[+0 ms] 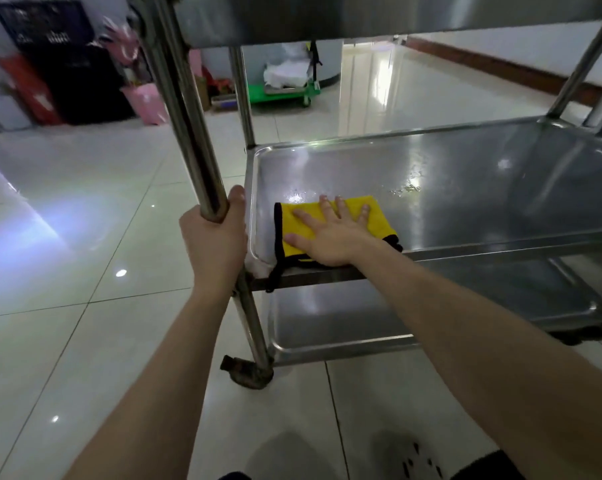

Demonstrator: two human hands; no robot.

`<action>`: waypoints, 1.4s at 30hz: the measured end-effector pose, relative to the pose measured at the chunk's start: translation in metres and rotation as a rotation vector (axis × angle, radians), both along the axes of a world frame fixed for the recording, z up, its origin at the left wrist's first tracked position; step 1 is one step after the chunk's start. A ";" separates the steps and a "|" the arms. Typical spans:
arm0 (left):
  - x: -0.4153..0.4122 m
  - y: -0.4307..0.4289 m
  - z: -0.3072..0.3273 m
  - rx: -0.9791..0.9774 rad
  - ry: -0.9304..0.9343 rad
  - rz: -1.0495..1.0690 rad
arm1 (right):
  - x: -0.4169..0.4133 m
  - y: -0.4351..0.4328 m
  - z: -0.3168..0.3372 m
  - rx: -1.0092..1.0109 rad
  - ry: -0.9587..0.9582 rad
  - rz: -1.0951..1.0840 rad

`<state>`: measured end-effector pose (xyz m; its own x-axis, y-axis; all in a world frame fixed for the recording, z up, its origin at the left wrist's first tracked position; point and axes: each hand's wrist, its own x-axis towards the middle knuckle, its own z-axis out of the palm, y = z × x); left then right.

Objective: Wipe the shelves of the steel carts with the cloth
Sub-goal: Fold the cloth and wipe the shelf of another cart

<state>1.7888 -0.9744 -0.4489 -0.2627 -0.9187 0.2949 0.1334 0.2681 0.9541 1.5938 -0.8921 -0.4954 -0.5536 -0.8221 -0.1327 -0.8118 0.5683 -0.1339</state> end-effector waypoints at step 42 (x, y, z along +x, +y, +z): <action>-0.004 -0.004 -0.009 -0.010 -0.050 0.096 | -0.193 0.080 0.003 0.022 0.022 -0.316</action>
